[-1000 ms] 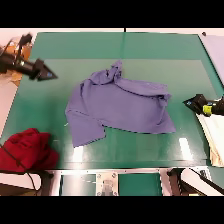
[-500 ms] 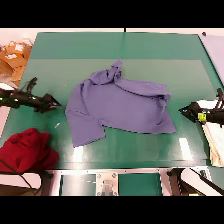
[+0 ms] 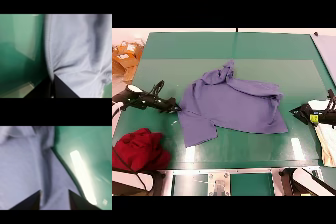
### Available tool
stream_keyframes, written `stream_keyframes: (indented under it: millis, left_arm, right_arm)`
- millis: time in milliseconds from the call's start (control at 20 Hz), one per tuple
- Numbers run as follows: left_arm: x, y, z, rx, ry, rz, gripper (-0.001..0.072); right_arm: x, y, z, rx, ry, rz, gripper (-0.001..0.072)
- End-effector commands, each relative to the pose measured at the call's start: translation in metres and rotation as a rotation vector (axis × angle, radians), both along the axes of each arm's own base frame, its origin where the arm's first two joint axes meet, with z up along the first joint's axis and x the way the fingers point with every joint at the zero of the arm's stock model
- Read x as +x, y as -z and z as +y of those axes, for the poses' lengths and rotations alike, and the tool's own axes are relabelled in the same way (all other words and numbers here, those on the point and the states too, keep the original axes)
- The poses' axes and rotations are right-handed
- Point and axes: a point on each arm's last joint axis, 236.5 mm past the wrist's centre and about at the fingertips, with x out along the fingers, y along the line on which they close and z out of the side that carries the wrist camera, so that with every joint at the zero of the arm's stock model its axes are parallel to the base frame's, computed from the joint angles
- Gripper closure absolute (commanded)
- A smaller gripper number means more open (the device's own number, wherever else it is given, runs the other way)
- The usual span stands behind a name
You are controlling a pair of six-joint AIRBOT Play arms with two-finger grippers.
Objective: Fold the shirts.
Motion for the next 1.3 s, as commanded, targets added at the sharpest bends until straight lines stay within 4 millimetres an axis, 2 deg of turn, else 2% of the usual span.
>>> stream_keyframes:
  millis: [0, 150, 400, 550, 800, 900, 950, 1000, 1050, 1100, 1150, 1200, 1250]
  left_arm:
    - [-0.003, -0.011, -0.009, -0.038, 0.07, -0.019, 0.0684]
    - [-0.01, -0.014, -0.012, -0.056, 0.092, 0.003, 0.0684]
    - [-0.01, -0.015, -0.013, -0.058, 0.091, 0.004, 0.0684]
    - [-0.009, -0.015, -0.013, -0.06, 0.09, 0.003, 0.0684]
    - [-0.01, -0.015, -0.013, -0.061, 0.09, 0.004, 0.0684]
    - [-0.01, -0.015, -0.013, -0.061, 0.088, 0.006, 0.0684]
    - [-0.01, -0.016, -0.013, -0.063, 0.083, 0.01, 0.0684]
    - [-0.01, -0.019, -0.014, -0.066, 0.085, 0.005, 0.0685]
    - [-0.007, -0.027, -0.014, -0.062, 0.084, -0.019, 0.0686]
    - [-0.001, -0.044, -0.013, -0.052, 0.084, -0.068, 0.0686]
    - [0.008, -0.068, -0.012, -0.04, 0.085, -0.128, 0.0686]
    - [0.017, -0.104, -0.011, -0.028, 0.089, -0.207, 0.0686]
    - [0.024, -0.145, -0.011, -0.014, 0.102, -0.302, 0.0686]
  right_arm:
    - [-0.03, 0.019, -0.017, -0.069, -0.003, 0.135, 0.0261]
    - [-0.047, 0.029, -0.021, -0.073, 0.006, 0.203, 0.0262]
    - [-0.071, 0.059, 0.009, 0.026, 0.037, 0.273, 0.0262]
    - [-0.058, 0.072, 0.021, 0.059, 0.111, 0.214, 0.0263]
    - [-0.035, 0.083, 0.034, 0.062, 0.117, 0.173, 0.0271]
    - [-0.03, 0.082, 0.047, 0.093, 0.081, 0.158, 0.0406]
    - [-0.032, 0.081, 0.053, 0.1, 0.053, 0.157, 0.0518]
    - [-0.032, 0.076, 0.058, 0.116, 0.026, 0.156, 0.0653]
    - [-0.029, 0.067, 0.06, 0.129, 0.002, 0.146, 0.0693]
    - [-0.019, 0.048, 0.059, 0.126, -0.024, 0.108, 0.0693]
    - [0.0, 0.017, 0.055, 0.117, -0.039, 0.034, 0.0693]
    - [0.023, -0.024, 0.05, 0.111, -0.038, -0.059, 0.0693]
    - [0.047, -0.079, 0.046, 0.1, -0.04, -0.188, 0.0693]
